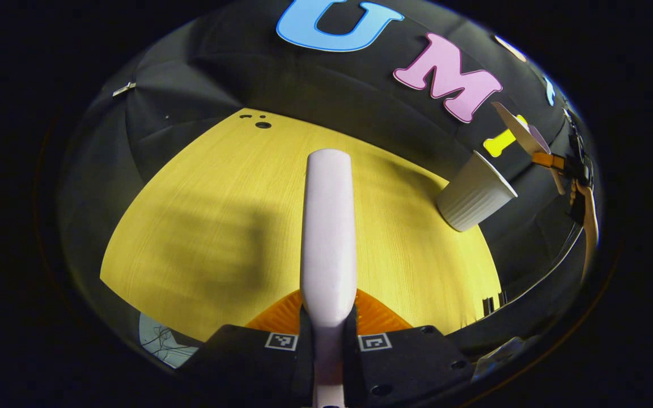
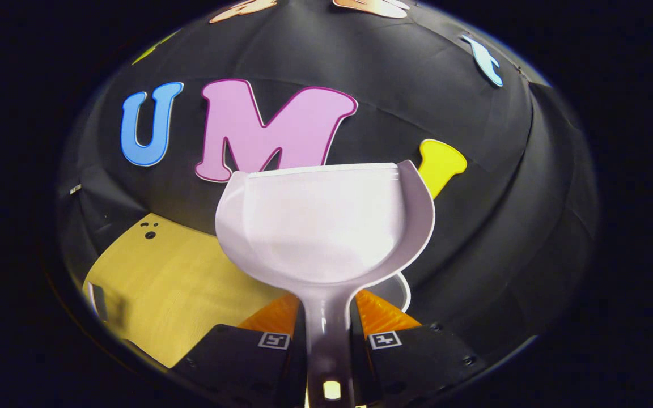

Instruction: Pick up the small broom and dustpan from the desktop, sweep the trash into the dustpan with the broom, and then empty the trash into the garbage bin.

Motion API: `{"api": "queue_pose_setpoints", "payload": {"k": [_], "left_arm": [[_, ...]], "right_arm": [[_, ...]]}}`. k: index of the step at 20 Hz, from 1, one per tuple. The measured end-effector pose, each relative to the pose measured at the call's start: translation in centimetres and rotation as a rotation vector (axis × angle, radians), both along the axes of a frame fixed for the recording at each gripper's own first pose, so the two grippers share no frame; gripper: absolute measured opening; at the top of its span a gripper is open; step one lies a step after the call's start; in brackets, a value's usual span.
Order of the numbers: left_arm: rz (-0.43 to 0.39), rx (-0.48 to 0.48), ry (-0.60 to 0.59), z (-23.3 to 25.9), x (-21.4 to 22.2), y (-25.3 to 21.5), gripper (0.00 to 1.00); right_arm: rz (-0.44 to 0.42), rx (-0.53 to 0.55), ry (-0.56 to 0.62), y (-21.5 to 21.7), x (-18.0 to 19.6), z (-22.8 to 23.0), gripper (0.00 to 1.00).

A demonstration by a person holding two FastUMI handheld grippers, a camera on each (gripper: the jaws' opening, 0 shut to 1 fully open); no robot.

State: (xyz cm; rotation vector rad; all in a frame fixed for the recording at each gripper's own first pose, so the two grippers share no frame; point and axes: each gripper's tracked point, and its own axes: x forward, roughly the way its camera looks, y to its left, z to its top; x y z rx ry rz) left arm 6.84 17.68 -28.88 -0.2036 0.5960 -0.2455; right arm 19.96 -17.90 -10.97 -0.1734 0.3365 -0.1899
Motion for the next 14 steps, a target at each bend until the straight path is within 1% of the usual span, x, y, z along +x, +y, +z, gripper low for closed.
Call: {"api": "queue_pose_setpoints", "payload": {"k": [1,2,3,4,5,6,7,8,9,10,11,12,13,14], "left_arm": [[-0.005,0.0,-0.004,0.0,0.1,-0.3,0.24],[-0.008,0.002,-0.005,0.0,0.2,-0.4,0.24],[-0.009,0.004,-0.005,0.0,0.4,-0.4,0.24],[-0.01,0.005,-0.004,-0.1,0.6,-0.5,0.24],[-0.009,0.007,-0.005,0.0,0.9,-0.5,0.24],[-0.012,0.009,-0.006,-0.1,1.1,-0.6,0.24],[-0.013,0.016,-0.008,0.0,1.3,-0.7,0.24],[-0.015,0.025,-0.01,0.0,1.6,-0.8,0.24],[-0.018,0.034,-0.009,-0.1,2.0,-0.9,0.24],[-0.018,0.047,-0.006,-0.3,2.3,-0.9,0.24],[-0.017,0.059,0.003,-0.5,2.7,-1.0,0.24],[-0.014,0.075,0.014,-0.9,3.0,-1.1,0.24],[-0.013,0.092,0.025,-1.3,3.3,-1.3,0.24],[-0.019,0.105,0.036,-1.6,3.7,-1.6,0.24]], "right_arm": [[0.023,0.013,0.0,1.2,-0.4,-0.1,0.39],[0.05,0.035,0.007,2.8,-0.8,-0.7,0.36],[0.079,0.058,0.025,4.4,-1.1,-1.5,0.39],[0.106,0.077,0.047,5.9,-1.7,-2.5,0.35],[0.124,0.094,0.071,7.1,-2.2,-3.8,0.35],[0.142,0.107,0.094,8.4,-3.1,-5.2,0.32],[0.163,0.117,0.124,9.6,-3.7,-6.7,0.32],[0.18,0.13,0.156,10.8,-4.4,-8.3,0.39],[0.199,0.144,0.187,12.0,-5.1,-9.9,0.32],[0.217,0.156,0.217,13.1,-6.0,-11.7,0.36],[0.233,0.166,0.248,14.0,-6.7,-13.4,0.35],[0.245,0.174,0.279,14.9,-7.3,-15.3,0.39],[0.256,0.181,0.315,15.5,-7.8,-17.4,0.35],[0.263,0.188,0.353,16.1,-8.3,-19.6,0.36]]}}
